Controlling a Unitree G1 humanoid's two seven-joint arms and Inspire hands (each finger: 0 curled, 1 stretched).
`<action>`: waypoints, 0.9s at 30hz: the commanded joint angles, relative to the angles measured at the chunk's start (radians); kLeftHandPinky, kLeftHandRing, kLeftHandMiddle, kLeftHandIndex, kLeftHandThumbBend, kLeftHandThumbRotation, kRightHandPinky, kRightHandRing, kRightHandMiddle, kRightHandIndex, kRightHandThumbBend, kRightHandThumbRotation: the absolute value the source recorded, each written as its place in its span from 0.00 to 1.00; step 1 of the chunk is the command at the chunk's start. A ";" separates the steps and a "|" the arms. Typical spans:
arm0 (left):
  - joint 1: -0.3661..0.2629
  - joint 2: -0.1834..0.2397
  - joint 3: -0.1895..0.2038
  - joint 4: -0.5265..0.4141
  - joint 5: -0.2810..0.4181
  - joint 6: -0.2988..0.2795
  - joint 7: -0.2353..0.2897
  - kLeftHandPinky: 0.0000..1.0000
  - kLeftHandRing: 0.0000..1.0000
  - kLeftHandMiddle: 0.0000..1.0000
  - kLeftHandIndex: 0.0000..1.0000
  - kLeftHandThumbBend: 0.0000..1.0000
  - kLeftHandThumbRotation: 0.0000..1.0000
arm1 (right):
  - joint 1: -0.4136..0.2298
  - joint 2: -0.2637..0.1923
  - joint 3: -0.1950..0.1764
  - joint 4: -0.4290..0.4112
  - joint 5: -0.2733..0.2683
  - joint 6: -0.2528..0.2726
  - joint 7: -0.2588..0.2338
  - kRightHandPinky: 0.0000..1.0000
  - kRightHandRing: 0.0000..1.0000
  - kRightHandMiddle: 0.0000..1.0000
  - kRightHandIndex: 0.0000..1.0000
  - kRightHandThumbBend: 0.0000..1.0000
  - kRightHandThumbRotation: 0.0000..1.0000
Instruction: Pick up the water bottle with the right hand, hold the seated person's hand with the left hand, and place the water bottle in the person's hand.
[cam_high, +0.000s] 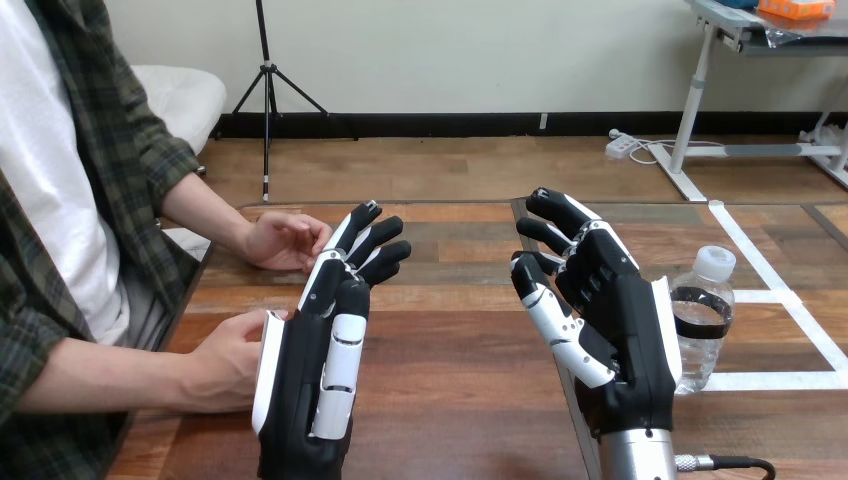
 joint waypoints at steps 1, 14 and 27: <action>-0.032 -0.032 -0.005 -0.040 -0.002 -0.008 -0.004 0.81 0.81 0.84 0.88 0.53 1.00 | -0.034 0.038 0.012 -0.039 0.013 -0.028 0.011 0.68 0.79 0.82 0.77 0.50 0.28; -0.032 -0.034 -0.004 -0.037 0.002 -0.006 -0.002 0.82 0.81 0.85 0.89 0.53 1.00 | -0.072 -0.013 -0.024 -0.014 -0.164 -0.098 -0.068 0.73 0.80 0.83 0.78 0.51 0.26; -0.034 -0.036 -0.003 -0.030 0.003 -0.011 0.000 0.82 0.81 0.85 0.89 0.53 1.00 | -0.134 -0.117 -0.096 -0.010 -0.583 -0.164 -0.361 0.75 0.81 0.83 0.79 0.58 0.18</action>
